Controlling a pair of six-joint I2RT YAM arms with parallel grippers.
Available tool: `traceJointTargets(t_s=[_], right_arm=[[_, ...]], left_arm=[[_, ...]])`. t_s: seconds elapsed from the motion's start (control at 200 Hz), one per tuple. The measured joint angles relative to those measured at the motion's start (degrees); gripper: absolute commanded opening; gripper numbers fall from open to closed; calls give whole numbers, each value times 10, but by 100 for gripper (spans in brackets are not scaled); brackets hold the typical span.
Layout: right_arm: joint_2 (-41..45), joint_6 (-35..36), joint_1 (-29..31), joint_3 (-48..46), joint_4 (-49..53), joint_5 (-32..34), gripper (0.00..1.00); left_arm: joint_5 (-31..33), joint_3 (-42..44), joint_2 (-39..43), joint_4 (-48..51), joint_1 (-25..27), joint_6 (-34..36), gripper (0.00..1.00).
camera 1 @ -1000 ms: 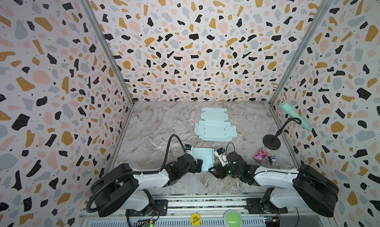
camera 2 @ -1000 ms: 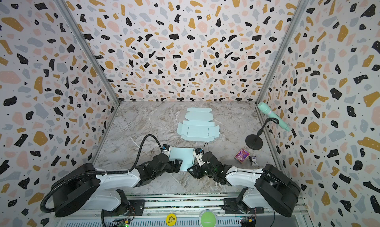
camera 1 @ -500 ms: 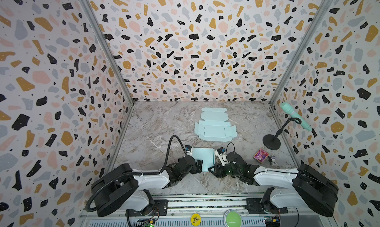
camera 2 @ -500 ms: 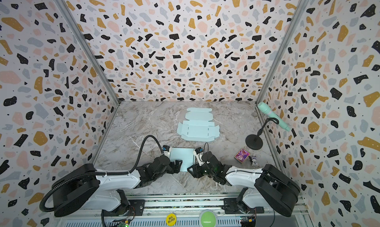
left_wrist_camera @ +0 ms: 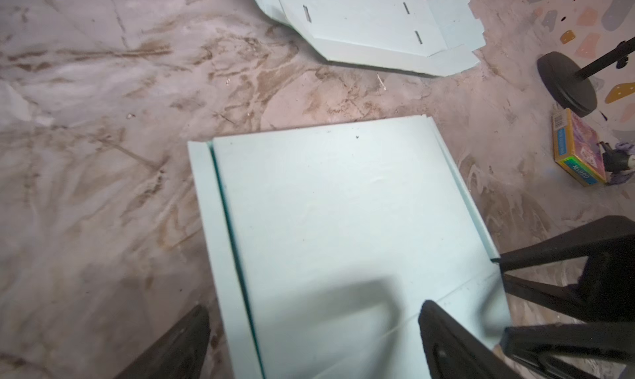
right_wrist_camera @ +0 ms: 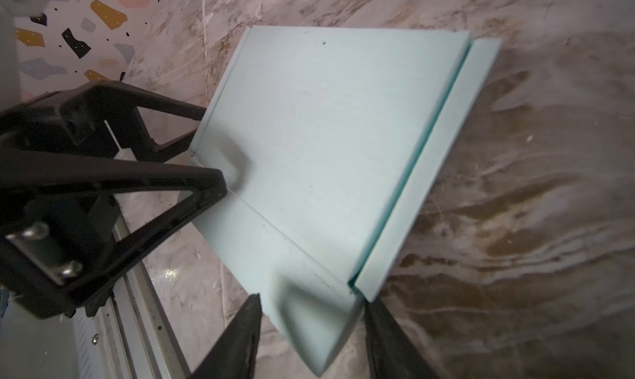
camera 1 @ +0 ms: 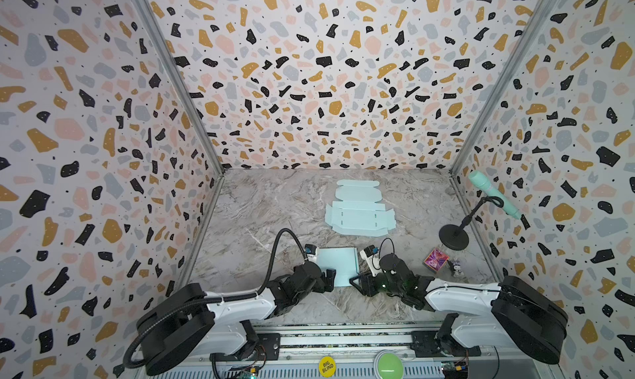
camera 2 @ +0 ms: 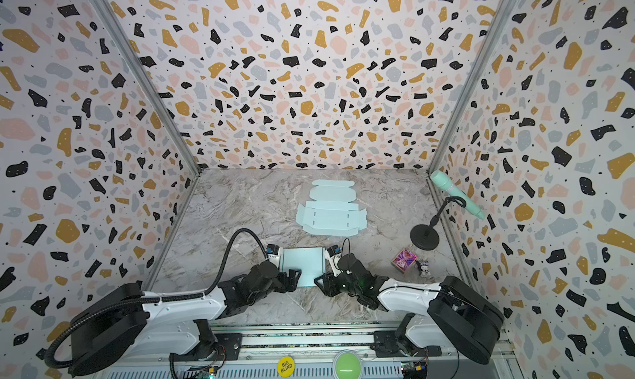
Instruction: Fold the paper box
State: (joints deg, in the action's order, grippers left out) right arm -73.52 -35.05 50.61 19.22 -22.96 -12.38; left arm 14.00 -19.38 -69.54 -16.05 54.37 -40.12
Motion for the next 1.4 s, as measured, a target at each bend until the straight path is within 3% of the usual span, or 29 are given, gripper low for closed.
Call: traceJointTargets(t_s=[0.21,0.355,0.576,0.751,0.966,1.166,1.277,1.402], right_arm=[[0,2,0,0,-3,0,48],[2,2,0,0,-3,0,48],[2,2,0,0,-3,0,48],[2,2,0,0,-2,2,47],[2,2,0,0,-1,6,47],[2,2,2,0,-2,5,47],[2,2,3,0,-2,3,47],[4,1,4,-1,-2,2,47]], left_arm=[[5,4,60,48,-3,0,93],[0,19,82,67,-3,-3,60],[-13,32,94,70,12,-15,49],[-12,33,85,63,22,-26,49],[-1,34,65,53,40,-43,57],[1,50,91,55,46,-58,55],[2,56,103,55,48,-64,74],[4,61,115,61,53,-73,77]])
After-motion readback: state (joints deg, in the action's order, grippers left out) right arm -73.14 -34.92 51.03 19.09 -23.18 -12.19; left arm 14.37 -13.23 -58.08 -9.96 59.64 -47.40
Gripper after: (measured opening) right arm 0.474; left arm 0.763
